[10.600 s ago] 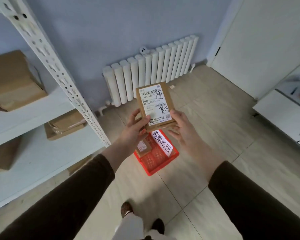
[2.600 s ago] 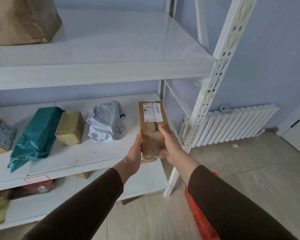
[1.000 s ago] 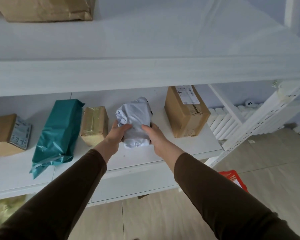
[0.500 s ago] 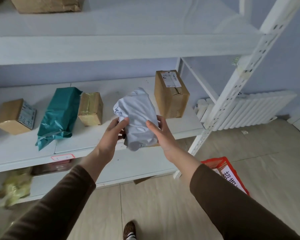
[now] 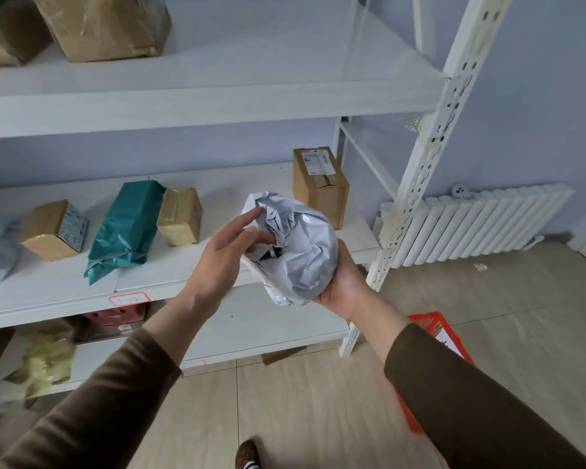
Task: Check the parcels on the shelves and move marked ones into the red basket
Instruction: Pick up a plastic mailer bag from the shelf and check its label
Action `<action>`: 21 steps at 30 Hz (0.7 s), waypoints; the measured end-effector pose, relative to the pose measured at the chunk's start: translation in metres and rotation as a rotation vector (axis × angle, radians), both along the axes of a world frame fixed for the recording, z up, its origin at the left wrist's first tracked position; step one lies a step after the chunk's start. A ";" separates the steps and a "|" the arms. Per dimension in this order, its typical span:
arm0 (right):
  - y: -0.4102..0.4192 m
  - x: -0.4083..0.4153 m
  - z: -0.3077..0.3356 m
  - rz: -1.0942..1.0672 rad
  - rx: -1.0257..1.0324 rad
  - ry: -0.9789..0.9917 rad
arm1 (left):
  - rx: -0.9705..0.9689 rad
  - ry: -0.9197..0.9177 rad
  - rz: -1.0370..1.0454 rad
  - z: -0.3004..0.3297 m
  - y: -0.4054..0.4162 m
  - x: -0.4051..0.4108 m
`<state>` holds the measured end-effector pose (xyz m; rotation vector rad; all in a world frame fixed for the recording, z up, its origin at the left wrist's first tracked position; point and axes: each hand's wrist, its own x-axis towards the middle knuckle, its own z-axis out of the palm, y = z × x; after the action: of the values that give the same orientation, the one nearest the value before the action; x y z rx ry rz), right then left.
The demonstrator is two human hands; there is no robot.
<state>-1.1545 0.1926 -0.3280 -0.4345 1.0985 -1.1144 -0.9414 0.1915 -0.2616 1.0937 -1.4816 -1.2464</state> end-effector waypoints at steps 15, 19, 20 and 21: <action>0.038 0.059 0.027 -0.021 -0.927 1.681 | 0.441 0.490 -0.047 -0.046 0.015 0.003; 0.050 0.078 0.032 0.001 -1.079 1.789 | 0.523 0.694 0.027 -0.061 0.009 0.011; 0.050 0.079 0.032 0.000 -1.102 1.771 | 0.520 0.696 0.045 -0.063 0.006 0.013; 0.049 0.078 0.030 0.000 -1.111 1.730 | 0.512 0.684 0.061 -0.064 0.003 0.016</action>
<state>-1.0762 0.2413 -0.2981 -2.5891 1.7290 -1.1476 -0.9258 0.1949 -0.3256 0.8731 -0.6232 -1.7810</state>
